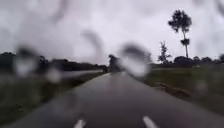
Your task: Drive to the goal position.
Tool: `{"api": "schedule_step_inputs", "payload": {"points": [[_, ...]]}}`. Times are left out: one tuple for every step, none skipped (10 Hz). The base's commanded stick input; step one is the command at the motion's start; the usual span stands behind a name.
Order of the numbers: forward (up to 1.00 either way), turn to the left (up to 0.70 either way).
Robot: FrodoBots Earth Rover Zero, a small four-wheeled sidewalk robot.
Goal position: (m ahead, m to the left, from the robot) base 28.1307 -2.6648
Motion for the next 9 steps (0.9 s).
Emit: {"api": "schedule_step_inputs", "payload": {"points": [[0.85,0.00],[0.85,0.00],[0.85,0.00],[0.85,0.00],[0.85,0.00],[0.85,0.00],[0.85,0.00],[0.85,0.00],[0.85,0.00]]}}
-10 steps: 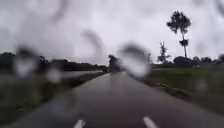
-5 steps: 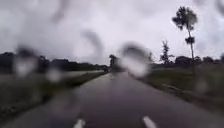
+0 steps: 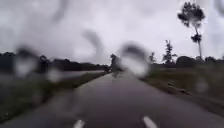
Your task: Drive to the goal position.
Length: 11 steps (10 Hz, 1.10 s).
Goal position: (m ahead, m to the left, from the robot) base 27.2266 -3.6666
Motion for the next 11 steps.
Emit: {"api": "schedule_step_inputs", "payload": {"points": [[0.85,0.00],[0.85,0.00],[0.85,0.00],[0.85,0.00],[0.85,0.00],[0.85,0.00],[0.85,0.00],[0.85,0.00],[0.85,0.00],[0.85,0.00],[0.85,0.00]]}}
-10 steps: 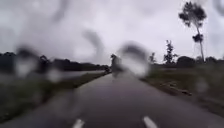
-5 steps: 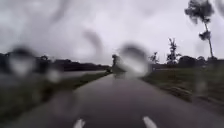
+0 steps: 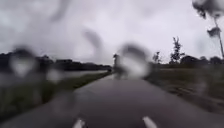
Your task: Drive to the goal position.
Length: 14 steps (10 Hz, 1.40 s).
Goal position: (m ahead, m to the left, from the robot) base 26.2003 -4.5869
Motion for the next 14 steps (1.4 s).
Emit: {"api": "schedule_step_inputs", "payload": {"points": [[0.85,0.00],[0.85,0.00],[0.85,0.00],[0.85,0.00],[0.85,0.00],[0.85,0.00],[0.85,0.00],[0.85,0.00],[0.85,0.00],[0.85,0.00],[0.85,0.00],[0.85,-0.06],[0.85,-0.22],[0.85,-0.34]]}}
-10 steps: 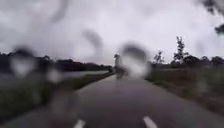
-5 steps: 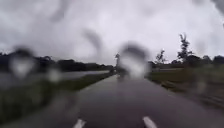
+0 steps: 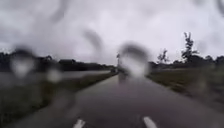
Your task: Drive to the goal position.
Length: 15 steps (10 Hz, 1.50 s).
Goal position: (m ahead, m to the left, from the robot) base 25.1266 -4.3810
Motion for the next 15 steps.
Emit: {"api": "schedule_step_inputs", "payload": {"points": [[0.85,-0.34],[0.85,-0.12],[0.85,0.00],[0.85,0.00],[0.85,0.00],[0.85,0.00],[0.85,0.00],[0.85,0.00],[0.85,0.00],[0.85,0.00],[0.85,0.00],[0.85,0.00],[0.85,0.00],[0.85,0.00],[0.85,0.00]]}}
